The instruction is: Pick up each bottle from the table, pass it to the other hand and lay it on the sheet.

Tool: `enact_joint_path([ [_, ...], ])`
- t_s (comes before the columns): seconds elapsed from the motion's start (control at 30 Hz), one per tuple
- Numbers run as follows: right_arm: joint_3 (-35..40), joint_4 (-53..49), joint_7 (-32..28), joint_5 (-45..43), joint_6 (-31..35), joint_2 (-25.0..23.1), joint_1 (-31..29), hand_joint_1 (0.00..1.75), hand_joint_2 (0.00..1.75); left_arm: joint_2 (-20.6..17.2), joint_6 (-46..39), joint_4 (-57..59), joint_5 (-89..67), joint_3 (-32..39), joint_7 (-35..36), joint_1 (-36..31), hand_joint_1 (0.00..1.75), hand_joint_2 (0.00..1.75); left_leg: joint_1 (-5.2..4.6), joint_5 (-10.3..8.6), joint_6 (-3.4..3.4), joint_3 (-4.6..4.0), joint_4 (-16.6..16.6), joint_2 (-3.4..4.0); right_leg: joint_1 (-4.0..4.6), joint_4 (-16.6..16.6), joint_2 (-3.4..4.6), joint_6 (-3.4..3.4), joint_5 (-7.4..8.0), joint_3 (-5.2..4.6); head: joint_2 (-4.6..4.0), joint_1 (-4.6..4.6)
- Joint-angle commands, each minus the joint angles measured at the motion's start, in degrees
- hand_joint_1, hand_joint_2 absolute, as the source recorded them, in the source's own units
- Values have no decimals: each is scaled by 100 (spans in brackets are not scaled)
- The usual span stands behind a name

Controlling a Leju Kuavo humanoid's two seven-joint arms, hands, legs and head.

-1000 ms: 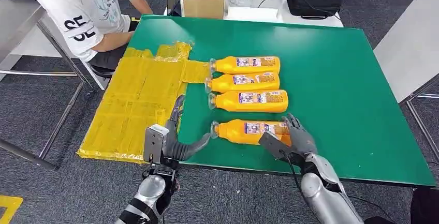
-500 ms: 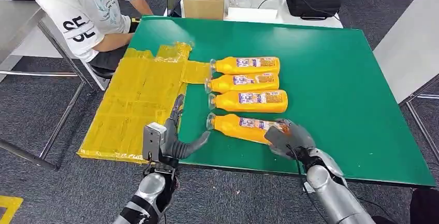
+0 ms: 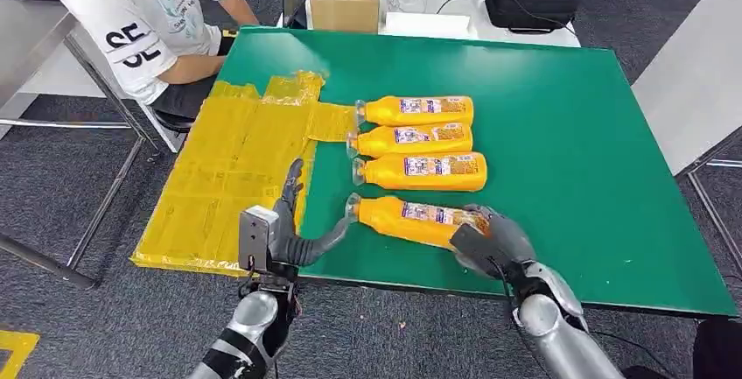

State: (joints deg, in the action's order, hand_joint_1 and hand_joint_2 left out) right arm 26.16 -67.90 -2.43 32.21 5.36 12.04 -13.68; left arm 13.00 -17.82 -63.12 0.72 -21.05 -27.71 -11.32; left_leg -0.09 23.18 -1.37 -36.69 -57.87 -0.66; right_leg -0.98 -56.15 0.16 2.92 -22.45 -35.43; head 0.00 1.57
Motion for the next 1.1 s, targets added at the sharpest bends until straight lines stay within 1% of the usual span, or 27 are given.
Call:
enact_joint_path([
  [0.03, -494, -1508, -785, -523, 1062, -1110, 933, 175, 175, -171, -336, 251, -115, 109, -55, -440, 0, 175, 8, 17, 14, 29, 1, 11, 9, -1, 4, -17, -15, 24, 0, 0],
  [0.07, -416, -1527, -854, -509, 1135, -1169, 948, 175, 175, -166, -380, 284, -133, 107, -55, -495, 0, 175, 9, 12, 12, 19, 0, 9, 10, -1, 2, -15, -12, 14, -2, -2],
  [0.1, -389, -1561, -969, -634, 1277, -1301, 976, 175, 175, -153, -437, 323, -141, 113, -47, -556, 0, 175, 10, 19, 15, 33, -1, 11, 11, -5, 3, -20, -20, 26, 0, 0],
  [0.13, -299, -1531, -985, -630, 1286, -1313, 944, 175, 175, -151, -461, 348, -148, 107, -40, -600, 0, 175, 12, 11, 12, 15, -1, 12, 11, -2, 6, -15, -11, 10, 0, -2],
  [0.17, -257, -1539, -1033, -669, 1382, -1335, 940, 175, 175, -146, -478, 378, -133, 110, -35, -632, 0, 175, 13, 20, 15, 32, -2, 12, 12, -6, 4, -20, -21, 25, -2, 0],
  [0.2, -181, -1513, -1087, -661, 1474, -1364, 899, 175, 175, -141, -497, 389, -118, 117, -37, -663, 0, 175, 11, 11, 11, 17, 1, 12, 10, -2, 5, -15, -12, 11, 0, 0],
  [0.23, -151, -1482, -1142, -688, 1646, -1392, 857, 175, 175, -140, -475, 393, -60, 124, -23, -685, 0, 175, 12, 17, 13, 29, -1, 15, 11, -3, 6, -18, -17, 22, 0, -2],
  [0.27, -140, -1475, -1140, -689, 1644, -1400, 835, 175, 175, -141, -471, 391, -56, 124, -22, -689, 0, 175, 10, 7, 9, 9, 2, 11, 8, 1, 5, -13, -8, 4, 0, -2],
  [0.3, -89, -1393, -1183, -597, 1816, -1387, 754, 175, 175, -129, -218, 379, 195, 144, 82, -692, 0, 175, 13, 17, 12, 30, 0, 19, 11, -1, 10, -18, -16, 23, 0, -2],
  [0.33, -72, -1264, -1211, -607, 1909, -1408, 648, 175, 175, -152, -60, 373, 313, 91, 129, -707, 0, 175, 11, 10, 10, 16, 1, 14, 8, 0, 8, -14, -10, 11, 0, -2],
  [0.37, -73, -1261, -1210, -606, 1906, -1409, 630, 175, 175, -144, -58, 371, 313, 84, 129, -710, 0, 175, 8, 5, 8, 11, 5, 14, 5, 2, 9, -12, -6, 4, 0, -2],
  [0.4, -77, -1248, -1210, -607, 1905, -1408, 605, 175, 175, -139, -55, 371, 314, 77, 129, -706, 0, 175, 9, 13, 10, 25, 1, 21, 7, 0, 14, -16, -12, 18, 0, -2],
  [0.43, -81, -1191, -1216, -623, 1914, -1419, 584, 175, 175, -146, -46, 365, 322, 66, 132, -706, 0, 175, 5, 4, 7, 10, 5, 12, 3, 2, 6, -11, -6, 6, 0, -4],
  [0.47, -81, -1191, -1216, -623, 1914, -1419, 584, 175, 175, -146, -46, 365, 322, 66, 132, -706, 0, 175, 8, 15, 11, 29, 1, 16, 6, -1, 9, -17, -15, 24, 0, -4],
  [0.5, -81, -1191, -1216, -623, 1914, -1419, 584, 175, 175, -146, -46, 365, 322, 66, 132, -706, 0, 175, 5, 9, 9, 19, 5, 14, 3, 2, 8, -13, -10, 15, 0, -2],
  [0.53, -81, -1191, -1216, -623, 1914, -1419, 584, 175, 175, -146, -46, 365, 322, 66, 132, -706, 0, 175, 6, 17, 12, 32, 2, 20, 6, 0, 11, -17, -16, 26, 0, -2],
  [0.67, -81, -1191, -1216, -623, 1914, -1419, 584, 175, 175, -146, -46, 365, 322, 66, 132, -706, 0, 175, 6, 10, 11, 21, 5, 11, 6, 4, 6, -13, -10, 18, 0, -2],
  [0.7, -81, -1191, -1216, -623, 1914, -1419, 584, 175, 175, -146, -46, 365, 322, 66, 132, -706, 0, 175, 7, 17, 13, 36, 5, 15, 7, 2, 8, -17, -17, 31, 0, 0],
  [0.77, -81, -1191, -1216, -623, 1914, -1419, 584, 175, 175, -146, -46, 365, 322, 66, 132, -706, 0, 175, 5, 10, 10, 22, 4, 13, 5, 2, 7, -13, -11, 18, 0, -2],
  [0.8, -55, -1172, -1243, -604, 1930, -1391, 577, 175, 175, -161, 8, 359, 353, 43, 139, -704, 0, 175, 6, 19, 13, 40, 2, 17, 7, -1, 9, -18, -19, 34, 0, -2],
  [0.87, 9, -908, -1352, -675, 1971, -1411, 359, 175, 175, -209, 438, 306, 619, -112, 278, -746, 0, 175, 5, 9, 9, 19, 3, 13, 4, 1, 7, -12, -10, 14, 0, -2],
  [0.9, 38, -682, -1450, -786, 1942, -1457, 194, 175, 175, -235, 689, 276, 764, -229, 363, -787, 0, 175, 7, 17, 11, 34, 0, 19, 7, 1, 11, -17, -16, 29, 0, -2],
  [0.97, 131, -263, -1634, -803, 1967, -1505, -54, 175, 175, -270, 1046, 234, 980, -422, 519, -861, 0, 175, 4, 7, 8, 15, 4, 18, 3, 2, 13, -12, -6, 9, 0, -4],
  [1.0, 238, -8, -1746, -838, 1948, -1515, -205, 175, 175, -291, 1392, 191, 1319, -518, 677, -898, 0, 175, 8, 14, 11, 29, 1, 27, 7, 1, 20, -16, -9, 23, 0, -2],
  [1.03, 260, 85, -1840, -856, 2011, -1530, -255, 175, 175, -315, 1463, 171, 1383, -588, 704, -925, 0, 175, 6, 8, 9, 19, 3, 29, 5, 3, 23, -13, -3, 11, 0, -2],
  [1.07, 356, 240, -1912, -836, 1997, -1518, -345, 175, 175, -333, 1669, 125, 1592, -657, 802, -943, 0, 175, 7, 13, 12, 34, 3, 31, 7, 3, 23, -17, -8, 26, 0, -2],
  [1.1, 410, 371, -1988, -839, 2053, -1526, -415, 175, 175, -356, 1923, 71, 1899, -715, 927, -955, 0, 175, 8, 8, 10, 20, 3, 23, 7, 4, 16, -14, -4, 15, 0, -4],
])
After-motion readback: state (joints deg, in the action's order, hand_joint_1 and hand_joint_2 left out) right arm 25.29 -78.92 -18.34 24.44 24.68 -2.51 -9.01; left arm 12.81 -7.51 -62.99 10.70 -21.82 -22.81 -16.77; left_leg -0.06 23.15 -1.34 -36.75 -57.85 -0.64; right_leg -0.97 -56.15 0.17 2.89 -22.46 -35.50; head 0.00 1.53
